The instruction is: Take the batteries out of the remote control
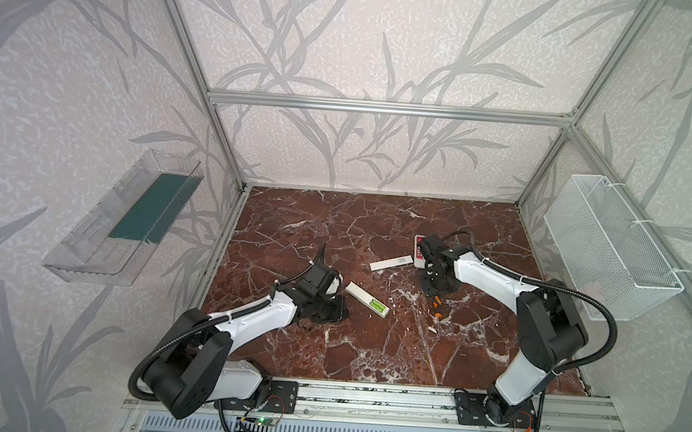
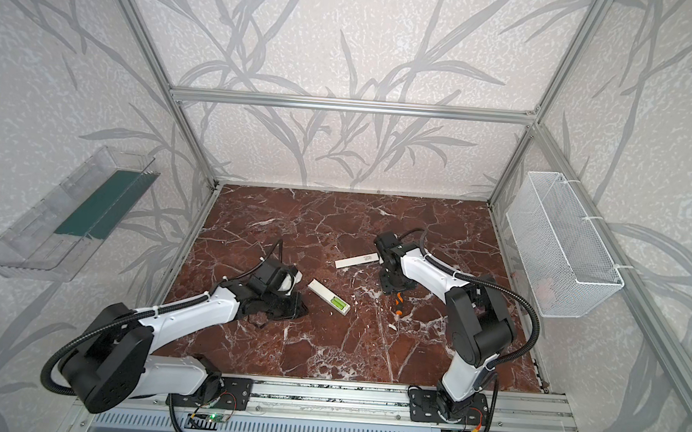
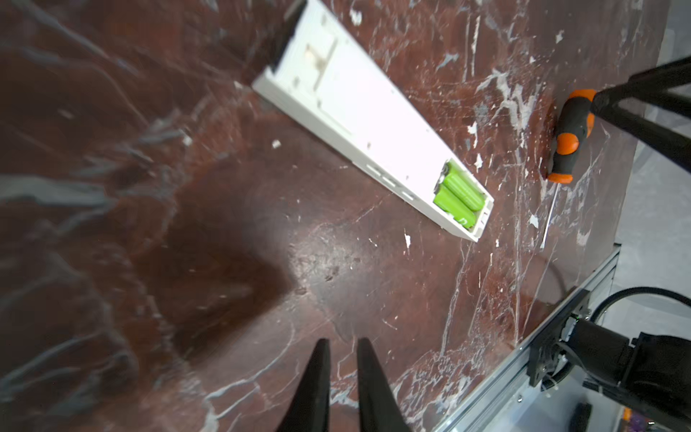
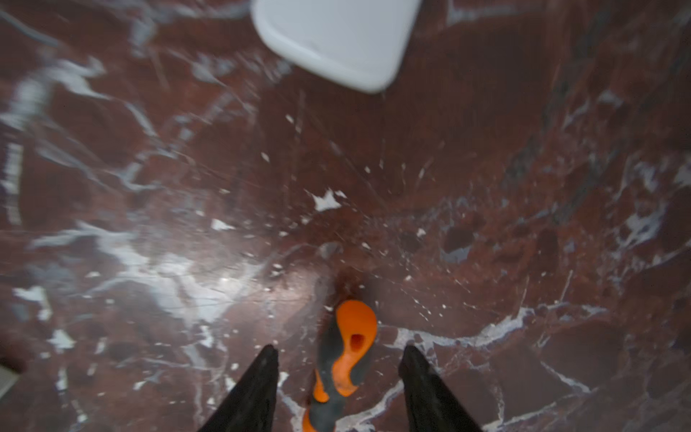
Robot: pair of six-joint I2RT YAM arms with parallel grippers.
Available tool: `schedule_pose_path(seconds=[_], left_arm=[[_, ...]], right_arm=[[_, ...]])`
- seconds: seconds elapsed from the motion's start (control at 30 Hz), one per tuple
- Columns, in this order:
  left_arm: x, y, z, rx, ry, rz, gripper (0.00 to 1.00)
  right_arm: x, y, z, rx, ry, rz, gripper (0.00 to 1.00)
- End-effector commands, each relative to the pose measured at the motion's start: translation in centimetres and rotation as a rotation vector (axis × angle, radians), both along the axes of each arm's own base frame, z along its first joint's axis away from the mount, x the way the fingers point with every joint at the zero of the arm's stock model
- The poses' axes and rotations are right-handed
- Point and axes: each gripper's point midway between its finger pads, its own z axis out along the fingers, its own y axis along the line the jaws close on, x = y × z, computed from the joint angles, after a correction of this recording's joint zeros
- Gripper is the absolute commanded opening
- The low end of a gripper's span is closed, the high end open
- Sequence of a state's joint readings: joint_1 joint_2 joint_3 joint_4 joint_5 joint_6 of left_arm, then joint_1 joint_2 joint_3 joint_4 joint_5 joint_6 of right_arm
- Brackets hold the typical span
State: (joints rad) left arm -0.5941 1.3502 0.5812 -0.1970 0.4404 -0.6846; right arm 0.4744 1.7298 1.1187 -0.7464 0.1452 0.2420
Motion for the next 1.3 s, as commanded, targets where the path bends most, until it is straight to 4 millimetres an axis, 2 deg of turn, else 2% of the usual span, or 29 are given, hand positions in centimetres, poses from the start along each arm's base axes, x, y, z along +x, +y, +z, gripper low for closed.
schedule_pose_path(seconds=[0.0,0.13,0.23,0.47,0.63,0.83,0.97,1.07,1.13,1.27], left_arm=[[1.2,-3.6,1.2,-0.095,-0.052,0.01,0.12],[0.7,-6.3,0.2,-0.093,-0.046,-0.042,0.1],[0.8,-7.7,-0.7,-0.064,-0.032,-0.093,0.09],[3.2,-10.5,-1.2,-0.066,-0.037,-0.127,0.08],[4.9,-11.8,-1.2,-0.066,-0.055,-0.119,0.09],[6.2,-12.8,-1.1,-0.08,-0.07,-0.112,0.11],[6.3,-12.9,-0.2,-0.091,-0.077,-0.128,0.12],[6.1,-12.9,1.7,-0.115,-0.105,-0.166,0.13],[5.8,-12.8,3.3,-0.132,-0.139,-0.197,0.13],[5.8,-11.8,7.3,-0.141,-0.258,-0.24,0.17]], right_arm=[[-0.3,-0.2,0.6,0.055,-0.009,-0.043,0.54],[-0.1,-0.6,-0.1,0.062,0.001,-0.063,0.54],[-0.4,-0.7,-1.4,0.051,0.038,-0.069,0.54],[-1.0,-0.3,-1.9,0.088,0.057,-0.068,0.52],[-1.4,0.3,-2.1,0.137,0.056,-0.078,0.5],[-1.9,0.5,-2.5,0.154,0.066,-0.087,0.42],[-1.8,0.4,-2.7,0.151,0.058,-0.088,0.25],[-1.1,0.5,-0.5,0.173,-0.012,-0.088,0.14],[-0.4,0.8,1.9,0.216,-0.092,-0.086,0.1],[1.0,2.9,9.1,0.416,-0.332,-0.023,0.05]])
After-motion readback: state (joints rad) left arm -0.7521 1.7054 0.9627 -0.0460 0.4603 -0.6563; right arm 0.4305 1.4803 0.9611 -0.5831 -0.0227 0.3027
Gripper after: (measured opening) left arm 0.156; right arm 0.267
